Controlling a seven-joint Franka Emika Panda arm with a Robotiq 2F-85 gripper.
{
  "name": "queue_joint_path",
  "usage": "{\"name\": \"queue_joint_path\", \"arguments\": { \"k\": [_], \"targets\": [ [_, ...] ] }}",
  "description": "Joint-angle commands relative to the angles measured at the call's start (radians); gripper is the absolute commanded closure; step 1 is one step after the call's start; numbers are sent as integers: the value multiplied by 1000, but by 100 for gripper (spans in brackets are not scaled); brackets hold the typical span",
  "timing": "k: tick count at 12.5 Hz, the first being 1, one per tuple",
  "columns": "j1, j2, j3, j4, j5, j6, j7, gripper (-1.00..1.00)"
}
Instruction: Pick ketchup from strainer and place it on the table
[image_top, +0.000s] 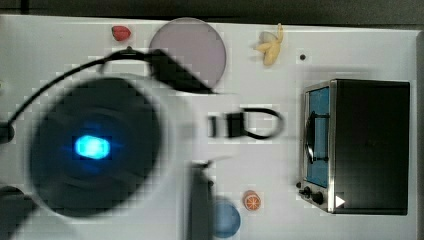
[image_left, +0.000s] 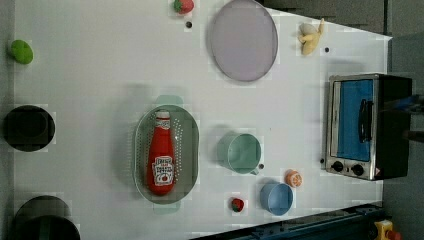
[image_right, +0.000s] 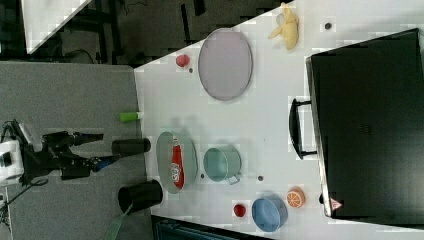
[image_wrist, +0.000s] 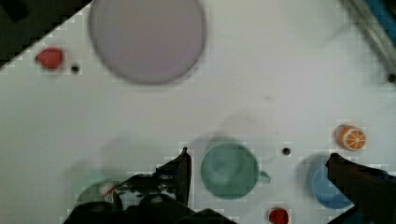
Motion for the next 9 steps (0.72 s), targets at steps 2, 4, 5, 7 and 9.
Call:
{"name": "queue_joint_path", "arguments": {
  "k": [2,4,5,7,9],
  "targets": [
    [47,73,204,-39,4,33,62,-100],
    [50,111,301,-45,4,76,62,-100],
    [51,132,346,-52,4,102,62,-100],
    [53,180,425,-82,2,175,62,-100],
    [54,226,483,-142,1,294,65,-100]
  ]
}}
